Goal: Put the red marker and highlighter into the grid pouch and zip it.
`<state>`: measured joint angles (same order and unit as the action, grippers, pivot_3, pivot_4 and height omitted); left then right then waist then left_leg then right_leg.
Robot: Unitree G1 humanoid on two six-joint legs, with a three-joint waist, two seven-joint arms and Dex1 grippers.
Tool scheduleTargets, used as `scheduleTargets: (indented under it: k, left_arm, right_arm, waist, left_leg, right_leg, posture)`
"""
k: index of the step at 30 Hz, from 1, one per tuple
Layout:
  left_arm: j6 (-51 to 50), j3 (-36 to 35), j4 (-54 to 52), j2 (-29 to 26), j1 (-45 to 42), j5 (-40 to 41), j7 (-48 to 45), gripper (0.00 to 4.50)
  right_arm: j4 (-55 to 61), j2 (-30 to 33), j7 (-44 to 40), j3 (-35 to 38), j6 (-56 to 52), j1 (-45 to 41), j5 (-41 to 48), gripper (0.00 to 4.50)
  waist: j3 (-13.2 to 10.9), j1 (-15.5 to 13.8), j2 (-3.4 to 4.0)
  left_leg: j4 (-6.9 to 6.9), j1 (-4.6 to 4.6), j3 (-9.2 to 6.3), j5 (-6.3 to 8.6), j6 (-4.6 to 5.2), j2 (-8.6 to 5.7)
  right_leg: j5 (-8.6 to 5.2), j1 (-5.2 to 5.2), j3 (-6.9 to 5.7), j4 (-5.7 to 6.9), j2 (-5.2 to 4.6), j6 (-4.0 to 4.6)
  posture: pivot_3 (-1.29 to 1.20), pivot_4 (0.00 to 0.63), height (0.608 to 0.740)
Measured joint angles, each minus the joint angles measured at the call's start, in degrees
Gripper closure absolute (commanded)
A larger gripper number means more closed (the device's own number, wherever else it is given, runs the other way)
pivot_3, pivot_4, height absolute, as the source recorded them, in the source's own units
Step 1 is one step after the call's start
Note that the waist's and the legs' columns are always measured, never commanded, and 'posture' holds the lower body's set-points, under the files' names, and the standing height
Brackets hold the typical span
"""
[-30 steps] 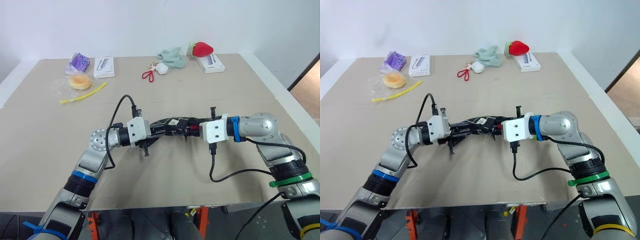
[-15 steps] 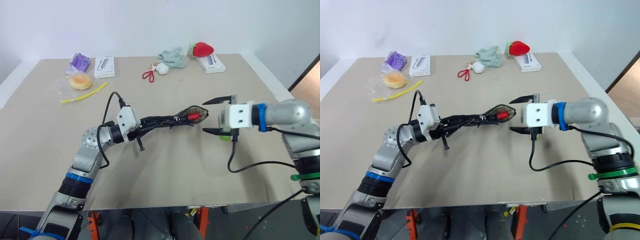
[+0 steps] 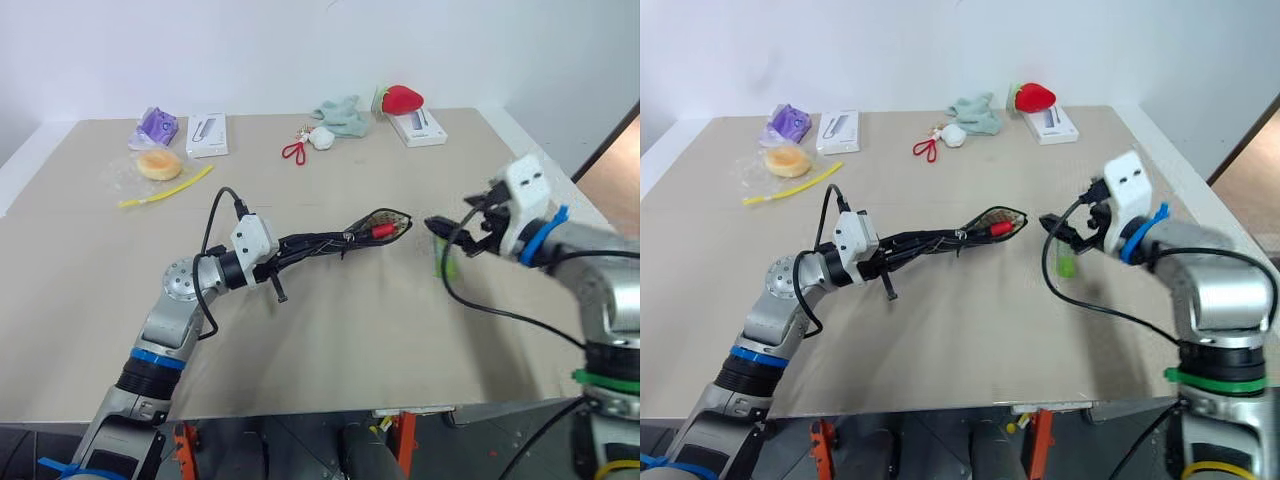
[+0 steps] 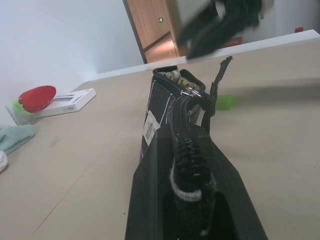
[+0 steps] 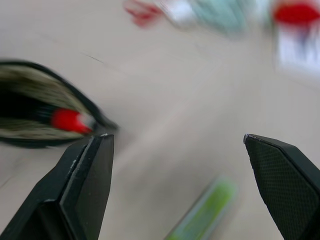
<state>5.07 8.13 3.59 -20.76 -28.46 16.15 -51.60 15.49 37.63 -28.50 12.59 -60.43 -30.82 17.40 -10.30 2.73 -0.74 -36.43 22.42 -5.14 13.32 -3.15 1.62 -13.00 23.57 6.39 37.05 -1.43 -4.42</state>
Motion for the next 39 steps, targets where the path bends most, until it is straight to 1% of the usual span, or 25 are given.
scheduleTargets:
  k: [3,6,11,15,17,19,20,22,23,24,26,27,28,29,31,32,34,35,37,38,39]
  left_arm:
    - [0.0,0.0,0.3,0.3,0.0,-0.1,0.0,4.50]
    - [0.0,0.0,0.4,0.5,0.0,-0.3,0.0,4.50]
    - [0.0,0.0,0.5,0.9,0.0,-0.5,-0.2,4.50]
    - [0.0,0.0,0.5,1.0,0.0,-0.5,-0.2,4.50]
    - [0.0,0.0,0.5,1.1,0.0,-0.5,-0.1,4.50]
    - [0.0,0.0,0.5,1.1,0.0,-0.5,-0.1,4.50]
    - [0.0,0.0,0.5,1.2,0.0,-0.5,0.0,4.50]
    - [0.0,0.0,0.4,1.2,0.1,-0.5,0.1,4.50]
    - [0.0,0.0,0.4,1.3,0.1,-0.5,0.1,4.50]
    - [0.0,0.0,0.4,1.2,0.1,-0.5,0.2,4.50]
    - [0.0,-0.1,0.4,1.3,0.3,-0.5,0.4,4.50]
    - [0.0,-0.1,0.4,1.4,0.3,-0.5,0.6,4.50]
    - [0.0,-0.1,0.4,1.4,0.3,-0.5,0.8,4.50]
    - [0.0,-0.1,0.4,1.5,0.3,-0.5,1.1,4.50]
    - [0.0,-0.1,0.4,1.5,0.4,-0.5,1.1,4.50]
    - [0.0,-0.1,0.4,1.6,0.4,-0.5,1.2,4.50]
    - [0.0,-0.1,0.4,1.7,0.4,-0.5,1.2,4.50]
    - [0.0,0.0,0.4,1.9,0.4,-0.5,1.1,4.50]
    - [0.0,-0.1,0.4,1.8,0.4,-0.5,1.0,4.50]
    - [0.0,-0.1,0.5,1.8,0.4,-0.5,0.7,4.50]
    - [0.0,-0.1,0.6,1.8,0.4,-0.5,0.4,4.50]
  right_arm:
    - [4.4,-8.3,10.9,3.0,-5.0,2.0,-3.0,0.03]
    - [4.5,-12.8,17.9,4.8,-5.7,4.0,-5.7,0.03]
    - [3.3,-17.1,21.0,5.4,-5.6,7.6,-6.3,0.03]
    - [1.4,-17.7,20.8,4.6,-4.7,9.5,-6.2,0.03]
    - [1.1,-17.5,20.5,3.8,-3.8,9.7,-6.4,0.58]
    - [0.7,-17.1,19.9,3.0,-2.7,10.0,-6.4,1.31]
    - [0.2,-16.8,19.7,2.4,-1.8,10.0,-6.4,1.81]
    - [-0.6,-16.2,19.4,1.9,-0.7,10.0,-6.4,2.61]
    - [-1.1,-15.5,18.9,1.5,-0.1,10.0,-6.4,3.15]
    - [-1.7,-14.3,18.5,1.1,0.5,10.0,-6.4,3.46]
    - [-2.8,-12.8,17.3,0.9,1.7,9.9,-6.4,3.46]
    - [-3.9,-10.1,15.5,-0.2,3.3,10.0,-6.5,3.46]
    - [-4.2,-8.7,14.8,-0.3,4.0,10.0,-6.7,3.46]
    - [-6.0,-4.1,10.9,-1.8,9.9,9.9,-7.5,3.46]
    - [-7.1,0.5,6.1,-1.8,16.6,9.4,-8.1,3.46]
    - [-7.7,4.5,0.3,-2.0,22.4,9.2,-7.4,3.46]
    - [-7.8,9.9,-9.3,-1.7,31.5,7.6,-5.9,3.46]
    - [-7.9,12.8,-15.7,-1.3,34.8,7.4,-3.5,3.46]
    - [-8.3,17.3,-26.2,-1.1,37.4,6.5,0.7,3.46]
    - [-9.4,21.2,-32.7,-1.5,38.2,4.8,2.4,3.46]
    - [-10.0,23.7,-36.2,-1.7,38.9,3.1,2.7,3.46]
  waist:
    - [0.0,0.0,-0.02]
    - [0.0,0.0,-0.02]
    - [0.0,0.1,-0.02]
    - [0.0,0.1,-0.01]
    - [0.0,0.1,-0.02]
    - [0.0,0.1,-0.02]
    - [0.0,0.1,-0.02]
    - [0.0,0.1,-0.03]
    - [0.0,0.1,-0.03]
    - [0.0,0.0,-0.03]
    - [0.0,0.0,-0.04]
    - [0.0,0.0,-0.02]
    - [0.0,0.0,-0.02]
    - [0.0,0.0,0.05]
    - [0.0,0.1,0.07]
    - [-0.1,0.1,0.10]
    - [-0.1,0.3,0.07]
    - [-0.1,0.3,0.06]
    - [-0.1,0.3,0.03]
    - [-0.3,0.3,0.21]
    - [-0.3,0.3,0.27]
  left_leg:
    - [0.01,0.01,-0.05,0.00,0.00,0.00]
    - [0.00,0.03,-0.03,0.00,0.00,-0.01]
    - [0.01,0.01,-0.04,0.00,0.00,0.01]
    - [0.01,0.00,-0.04,0.00,0.01,0.00]
    - [0.01,-0.04,-0.04,0.00,0.01,0.02]
    - [0.01,-0.05,-0.04,-0.01,0.02,0.02]
    - [0.01,-0.06,-0.04,-0.01,0.02,0.02]
    - [0.00,-0.07,-0.04,-0.01,0.02,0.01]
    - [-0.01,-0.07,-0.04,-0.01,0.02,0.01]
    - [-0.02,-0.07,-0.04,-0.02,0.02,0.00]
    - [-0.02,-0.06,-0.05,-0.02,0.03,0.00]
    - [-0.02,-0.03,-0.02,-0.02,0.03,-0.02]
    - [-0.01,-0.03,-0.02,-0.02,0.03,-0.03]
    - [-0.01,-0.01,0.02,-0.02,0.03,-0.04]
    - [0.01,-0.02,0.02,-0.01,0.05,-0.05]
    - [0.02,-0.01,0.03,0.00,0.07,-0.05]
    - [0.06,-0.07,0.02,0.04,0.13,0.01]
    - [0.07,-0.08,0.02,0.05,0.15,0.01]
    - [0.08,-0.08,0.01,0.06,0.16,0.01]
    - [0.04,-0.06,0.05,0.06,0.16,-0.03]
    - [0.03,-0.06,0.08,0.06,0.16,-0.05]
  right_leg:
    - [-0.01,-0.02,-0.02,-0.01,0.01,0.00]
    - [-0.01,-0.01,-0.02,-0.01,-0.01,-0.01]
    - [-0.01,-0.02,-0.02,-0.01,0.02,-0.01]
    - [-0.03,-0.02,-0.02,-0.01,0.02,-0.05]
    - [-0.09,-0.05,-0.02,-0.01,0.03,-0.15]
    - [-0.09,-0.07,-0.02,-0.01,0.03,-0.16]
    - [-0.09,-0.09,-0.02,-0.01,0.03,-0.17]
    - [-0.09,-0.11,-0.02,-0.01,0.03,-0.18]
    - [-0.08,-0.12,-0.02,-0.02,0.02,-0.19]
    - [-0.08,-0.13,-0.02,-0.02,0.02,-0.19]
    - [-0.08,-0.13,-0.02,-0.03,0.02,-0.20]
    - [-0.08,-0.11,0.00,-0.04,0.00,-0.22]
    - [-0.08,-0.10,0.00,-0.05,-0.01,-0.23]
    - [-0.10,-0.07,0.03,-0.06,-0.03,-0.27]
    - [-0.12,-0.07,0.04,-0.07,-0.02,-0.30]
    - [-0.14,-0.06,0.04,-0.08,-0.02,-0.32]
    - [-0.18,-0.10,0.03,-0.09,0.03,-0.31]
    - [-0.20,-0.11,0.03,-0.10,0.03,-0.31]
    - [-0.22,-0.12,0.01,-0.09,0.03,-0.31]
    - [-0.21,-0.11,0.03,-0.10,-0.03,-0.32]
    - [-0.21,-0.11,0.05,-0.10,-0.05,-0.32]
  posture:
    - [0.00,0.150,0.740]
    - [0.00,0.150,0.740]
    - [0.00,0.150,0.740]
    - [0.00,0.150,0.740]
    - [0.00,0.150,0.740]
    - [0.00,0.150,0.740]
    - [0.00,0.150,0.740]
    - [0.00,0.150,0.740]
    - [0.00,0.150,0.740]
    - [0.00,0.150,0.740]
    - [0.00,0.150,0.740]
    - [0.00,0.150,0.740]
    - [0.00,0.150,0.740]
    - [0.00,0.150,0.740]
    - [0.00,0.150,0.740]
    - [0.00,0.150,0.740]
    - [0.00,0.150,0.740]
    - [0.00,0.150,0.740]
    - [0.00,0.150,0.740]
    - [0.00,0.150,0.740]
    - [0.00,0.150,0.740]
